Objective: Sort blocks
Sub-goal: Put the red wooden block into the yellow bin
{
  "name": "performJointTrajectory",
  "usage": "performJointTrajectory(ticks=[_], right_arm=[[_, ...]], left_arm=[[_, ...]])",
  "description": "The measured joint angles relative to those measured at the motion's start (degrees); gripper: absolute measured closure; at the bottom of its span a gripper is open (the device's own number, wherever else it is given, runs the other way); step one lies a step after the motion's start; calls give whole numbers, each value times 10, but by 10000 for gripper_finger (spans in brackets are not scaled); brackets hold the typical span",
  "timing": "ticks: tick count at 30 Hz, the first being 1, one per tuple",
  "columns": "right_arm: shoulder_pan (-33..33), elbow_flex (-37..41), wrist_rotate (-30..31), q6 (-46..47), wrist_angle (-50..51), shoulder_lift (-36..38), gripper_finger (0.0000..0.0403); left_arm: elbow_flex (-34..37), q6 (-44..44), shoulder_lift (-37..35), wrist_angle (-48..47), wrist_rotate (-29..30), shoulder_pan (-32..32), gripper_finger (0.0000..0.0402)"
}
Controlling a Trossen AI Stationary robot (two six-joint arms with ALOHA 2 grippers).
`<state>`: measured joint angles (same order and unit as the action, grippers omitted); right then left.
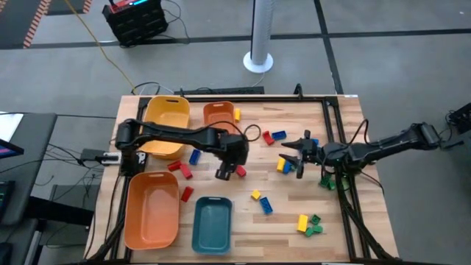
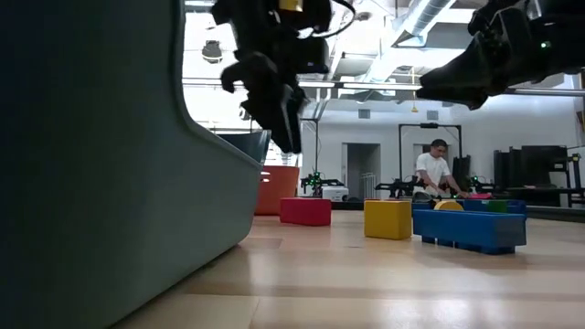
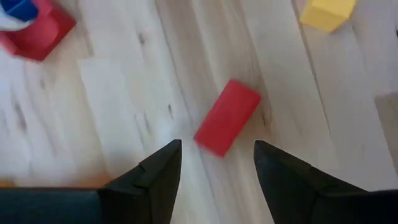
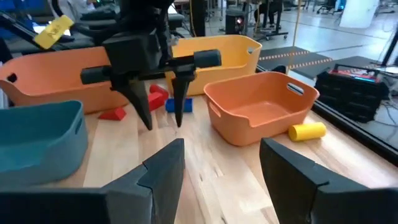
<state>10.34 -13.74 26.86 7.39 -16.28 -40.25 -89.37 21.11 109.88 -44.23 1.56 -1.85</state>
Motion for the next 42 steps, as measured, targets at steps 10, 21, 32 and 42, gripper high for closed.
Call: performJointTrajectory(ticks=[10,21,32,42], right_arm=[[77,0,96,5,98,97,180],[111,0,136,7,116,110,180],[112,0,138,23,129,110,180],[112,0,154,28,129,110,180]], left_arm=[[-36,52,76,-17,-13,3,146],[-31,91,110,0,-13,4,146],[-35,86,131,11,20,6,218],[-63,37,87,-69,34,6,278]])
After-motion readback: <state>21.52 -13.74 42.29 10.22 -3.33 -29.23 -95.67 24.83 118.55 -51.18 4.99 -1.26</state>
